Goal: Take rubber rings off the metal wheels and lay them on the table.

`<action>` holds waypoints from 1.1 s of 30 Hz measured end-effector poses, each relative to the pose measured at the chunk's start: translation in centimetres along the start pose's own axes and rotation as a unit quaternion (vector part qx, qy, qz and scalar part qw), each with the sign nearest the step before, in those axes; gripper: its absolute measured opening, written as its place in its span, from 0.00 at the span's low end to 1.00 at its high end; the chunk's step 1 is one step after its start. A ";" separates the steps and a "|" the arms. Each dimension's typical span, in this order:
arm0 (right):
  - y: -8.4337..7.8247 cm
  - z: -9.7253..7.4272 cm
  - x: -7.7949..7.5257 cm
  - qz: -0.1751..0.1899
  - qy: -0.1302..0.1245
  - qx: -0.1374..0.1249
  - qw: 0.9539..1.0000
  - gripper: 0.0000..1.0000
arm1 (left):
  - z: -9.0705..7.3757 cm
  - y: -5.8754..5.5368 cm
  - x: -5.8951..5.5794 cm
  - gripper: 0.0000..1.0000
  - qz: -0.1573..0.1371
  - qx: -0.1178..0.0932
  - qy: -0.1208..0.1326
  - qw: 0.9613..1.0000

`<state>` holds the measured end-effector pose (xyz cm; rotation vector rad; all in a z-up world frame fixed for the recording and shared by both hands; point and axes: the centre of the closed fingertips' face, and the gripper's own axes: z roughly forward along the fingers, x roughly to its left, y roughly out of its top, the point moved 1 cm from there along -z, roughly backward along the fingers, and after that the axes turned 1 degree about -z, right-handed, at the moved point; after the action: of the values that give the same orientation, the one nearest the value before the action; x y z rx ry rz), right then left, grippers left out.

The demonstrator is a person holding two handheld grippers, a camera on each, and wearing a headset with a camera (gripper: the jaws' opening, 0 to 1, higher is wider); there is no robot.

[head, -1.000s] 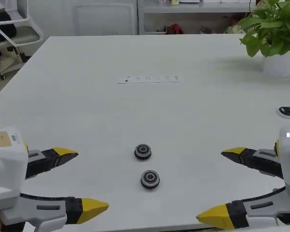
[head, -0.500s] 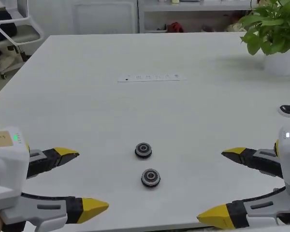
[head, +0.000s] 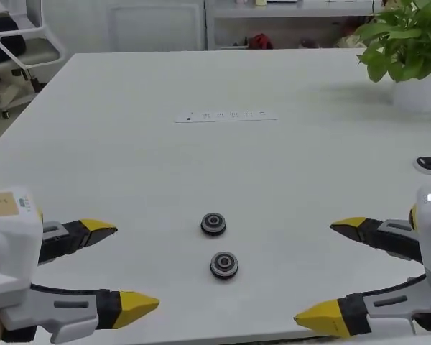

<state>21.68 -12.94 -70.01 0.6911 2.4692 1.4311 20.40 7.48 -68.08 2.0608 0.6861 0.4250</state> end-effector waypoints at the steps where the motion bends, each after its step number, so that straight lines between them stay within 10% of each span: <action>1: 0.0 0.0 0.0 0.000 0.000 0.000 1.000 0.92 | 0.0 0.1 0.1 0.70 0.002 0.000 0.001 1.000; 33: 2.9 2.1 -2.2 -0.016 0.009 -0.014 1.000 0.85 | 1.4 2.5 1.8 0.59 0.036 -0.014 -0.013 0.999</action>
<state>25.31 -11.22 -68.73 0.6330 2.4562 1.4636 23.33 6.55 -66.71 2.0660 0.5888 0.4459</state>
